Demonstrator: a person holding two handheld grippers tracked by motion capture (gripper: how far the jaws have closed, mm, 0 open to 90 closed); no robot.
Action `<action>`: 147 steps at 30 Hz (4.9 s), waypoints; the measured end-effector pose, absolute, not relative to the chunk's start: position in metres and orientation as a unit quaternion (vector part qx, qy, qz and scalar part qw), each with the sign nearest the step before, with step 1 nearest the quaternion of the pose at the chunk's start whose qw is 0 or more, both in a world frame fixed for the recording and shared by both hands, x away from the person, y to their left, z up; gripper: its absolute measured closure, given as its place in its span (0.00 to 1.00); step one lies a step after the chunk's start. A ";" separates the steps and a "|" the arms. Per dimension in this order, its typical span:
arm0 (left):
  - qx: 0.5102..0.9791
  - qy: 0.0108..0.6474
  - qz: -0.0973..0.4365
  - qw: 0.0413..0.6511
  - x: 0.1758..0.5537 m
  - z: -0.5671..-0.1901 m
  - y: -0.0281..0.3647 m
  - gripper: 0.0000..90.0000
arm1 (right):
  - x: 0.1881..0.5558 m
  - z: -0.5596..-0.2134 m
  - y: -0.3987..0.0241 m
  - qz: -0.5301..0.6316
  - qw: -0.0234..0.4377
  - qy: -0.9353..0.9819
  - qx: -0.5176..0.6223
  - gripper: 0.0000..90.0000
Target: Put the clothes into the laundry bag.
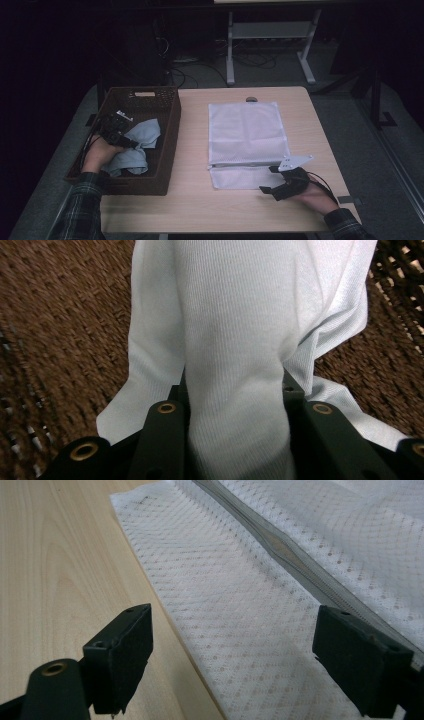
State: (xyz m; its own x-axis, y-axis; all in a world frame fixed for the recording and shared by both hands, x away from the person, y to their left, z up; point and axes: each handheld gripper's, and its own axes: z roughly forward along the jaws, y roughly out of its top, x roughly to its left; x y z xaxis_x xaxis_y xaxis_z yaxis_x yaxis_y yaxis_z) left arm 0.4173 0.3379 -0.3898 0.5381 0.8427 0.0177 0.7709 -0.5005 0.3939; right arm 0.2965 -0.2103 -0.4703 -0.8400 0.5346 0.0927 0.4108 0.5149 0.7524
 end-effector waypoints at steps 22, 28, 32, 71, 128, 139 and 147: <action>0.834 0.467 0.131 0.262 0.388 -0.320 0.334 0.75 | 0.297 -0.470 -0.211 0.411 0.078 0.866 0.274 0.18; 0.831 0.459 0.132 0.285 0.382 -0.302 0.326 0.75 | 0.297 -0.470 -0.212 0.411 0.078 0.866 0.275 0.18; 0.831 0.449 0.132 0.300 0.378 -0.291 0.318 0.75 | 0.298 -0.470 -0.212 0.411 0.078 0.865 0.275 0.18; 0.860 0.331 0.107 0.374 0.345 -0.257 0.198 0.75 | 0.299 -0.469 -0.215 0.413 0.081 0.864 0.278 0.18; 0.879 0.301 0.027 0.370 0.317 -0.374 0.141 0.75 | 0.357 -0.447 -0.203 0.436 0.069 0.870 0.220 0.62; 0.877 0.307 0.027 0.369 0.317 -0.375 0.144 0.75 | 0.379 -0.464 -0.181 0.411 0.051 0.887 0.206 0.59; 0.878 0.307 0.025 0.367 0.317 -0.376 0.145 0.75 | 0.382 -0.466 -0.182 0.412 0.064 0.882 0.219 0.79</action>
